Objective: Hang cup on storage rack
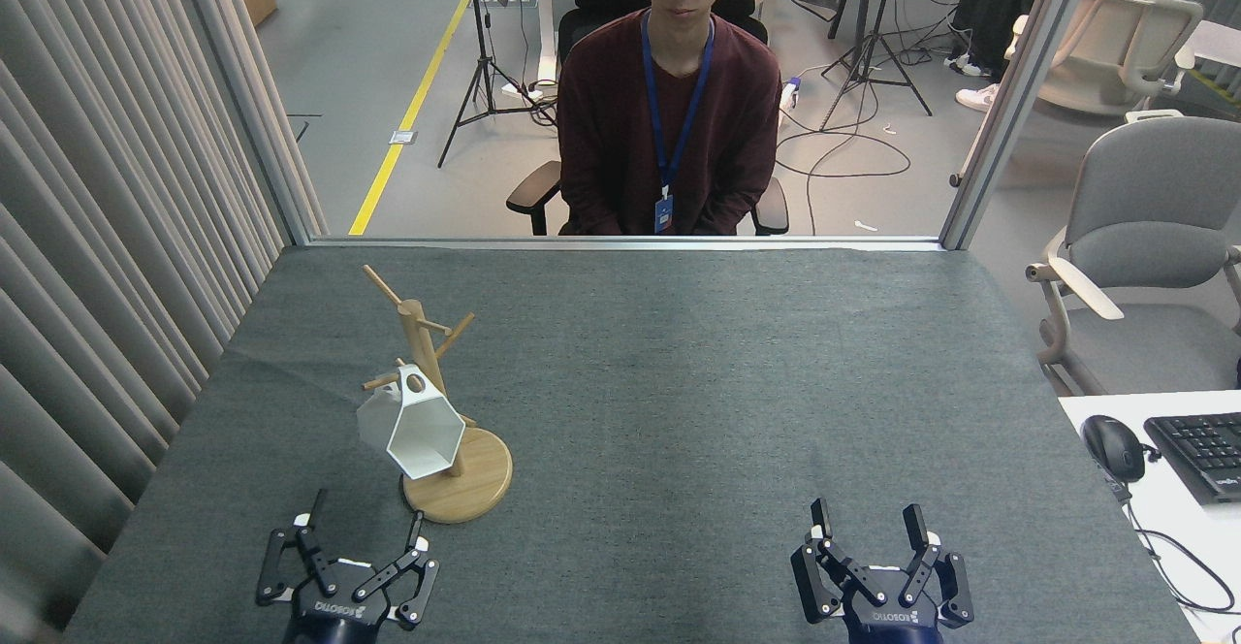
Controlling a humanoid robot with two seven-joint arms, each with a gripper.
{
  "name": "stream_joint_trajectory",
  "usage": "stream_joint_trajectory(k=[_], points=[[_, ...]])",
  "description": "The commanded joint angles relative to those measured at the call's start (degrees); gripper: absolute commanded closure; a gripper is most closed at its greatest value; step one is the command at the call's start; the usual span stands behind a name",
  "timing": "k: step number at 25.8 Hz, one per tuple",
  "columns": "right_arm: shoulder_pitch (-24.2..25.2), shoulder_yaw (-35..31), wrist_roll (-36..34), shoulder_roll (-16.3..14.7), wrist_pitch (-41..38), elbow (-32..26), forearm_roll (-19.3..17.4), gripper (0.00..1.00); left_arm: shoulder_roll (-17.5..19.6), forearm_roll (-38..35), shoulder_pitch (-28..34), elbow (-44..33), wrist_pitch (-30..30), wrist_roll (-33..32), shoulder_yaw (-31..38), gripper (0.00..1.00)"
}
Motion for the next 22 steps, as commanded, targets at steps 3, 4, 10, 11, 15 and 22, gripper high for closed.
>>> stream_joint_trajectory(k=[3, 4, 10, 11, 15, 22], points=[[0.99, 0.07, -0.14, -0.66, -0.44, -0.1, 0.21, 0.02, 1.49, 16.58, 6.3, -10.35, -10.12, -5.95, 0.16, 0.01], [1.17, 0.07, -0.14, -0.75, -0.44, -0.1, 0.21, 0.02, 1.31, 16.94, 6.39, -11.5, -10.3, -7.54, 0.16, 0.01], [1.96, -0.02, -0.14, -1.27, -0.35, -0.72, 0.21, 0.02, 0.17, 17.02, 6.92, -14.49, -10.65, -11.58, -0.28, 0.01], [1.96, -0.02, -0.05, -1.54, -0.35, -0.81, 0.21, 0.02, -0.36, 17.02, 6.92, -14.66, -10.65, -12.02, -0.19, 0.01], [1.96, -0.02, -0.05, -2.24, -0.35, -0.81, 0.21, 0.02, -0.97, 16.94, 6.57, -14.75, -10.3, -12.63, -0.28, 0.01], [1.87, -0.02, -0.05, -2.59, -0.26, -0.89, 0.3, 0.02, -0.97, 16.85, 6.3, -14.75, -10.21, -12.63, -0.28, 0.01]])
